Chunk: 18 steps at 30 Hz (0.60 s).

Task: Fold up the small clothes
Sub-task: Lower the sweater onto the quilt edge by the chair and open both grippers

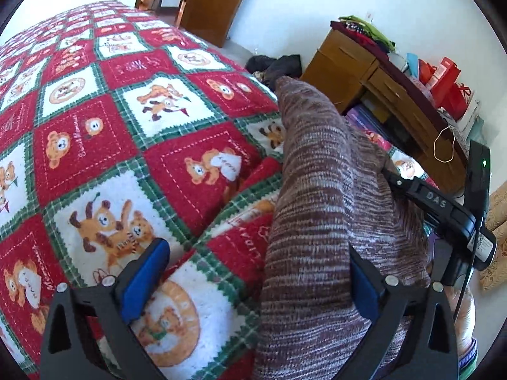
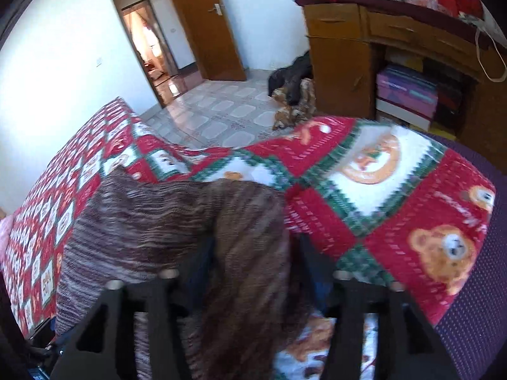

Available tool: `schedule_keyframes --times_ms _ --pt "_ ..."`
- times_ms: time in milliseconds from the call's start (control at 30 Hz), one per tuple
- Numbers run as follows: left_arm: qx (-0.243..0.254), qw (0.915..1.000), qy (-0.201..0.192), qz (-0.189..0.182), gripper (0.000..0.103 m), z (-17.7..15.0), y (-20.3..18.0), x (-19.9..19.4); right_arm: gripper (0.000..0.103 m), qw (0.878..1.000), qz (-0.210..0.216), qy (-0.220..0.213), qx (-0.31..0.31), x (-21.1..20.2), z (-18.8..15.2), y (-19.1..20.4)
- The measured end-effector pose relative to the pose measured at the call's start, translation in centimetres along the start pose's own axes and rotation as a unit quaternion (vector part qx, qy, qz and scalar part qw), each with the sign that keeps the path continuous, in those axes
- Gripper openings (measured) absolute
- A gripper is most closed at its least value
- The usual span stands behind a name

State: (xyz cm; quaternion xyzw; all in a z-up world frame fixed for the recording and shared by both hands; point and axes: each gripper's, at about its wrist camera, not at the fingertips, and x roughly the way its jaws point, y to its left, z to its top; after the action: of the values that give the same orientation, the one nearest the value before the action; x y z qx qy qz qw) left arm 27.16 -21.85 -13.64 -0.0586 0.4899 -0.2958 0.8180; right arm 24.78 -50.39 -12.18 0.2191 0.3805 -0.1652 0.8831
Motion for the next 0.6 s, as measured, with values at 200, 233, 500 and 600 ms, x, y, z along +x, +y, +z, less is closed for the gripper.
schedule_keyframes --times_ms 200,233,500,600 --pt "0.084 0.9939 -0.048 0.052 0.103 -1.1 -2.3 -4.2 0.059 0.995 -0.009 -0.095 -0.02 -9.4 -3.0 0.9" --pt "0.096 0.992 -0.057 0.059 0.103 -1.2 -2.4 -4.6 0.059 0.994 -0.008 -0.103 -0.024 -10.9 -3.9 1.3" --pt "0.118 0.9855 -0.084 0.089 0.103 -2.9 -2.2 -7.3 0.064 0.996 -0.023 -0.09 0.006 -15.2 -10.3 3.4" --pt "0.122 0.9842 -0.089 0.091 0.103 -4.1 -1.9 -8.4 0.073 0.995 -0.032 -0.089 0.023 -15.9 -12.1 3.9"
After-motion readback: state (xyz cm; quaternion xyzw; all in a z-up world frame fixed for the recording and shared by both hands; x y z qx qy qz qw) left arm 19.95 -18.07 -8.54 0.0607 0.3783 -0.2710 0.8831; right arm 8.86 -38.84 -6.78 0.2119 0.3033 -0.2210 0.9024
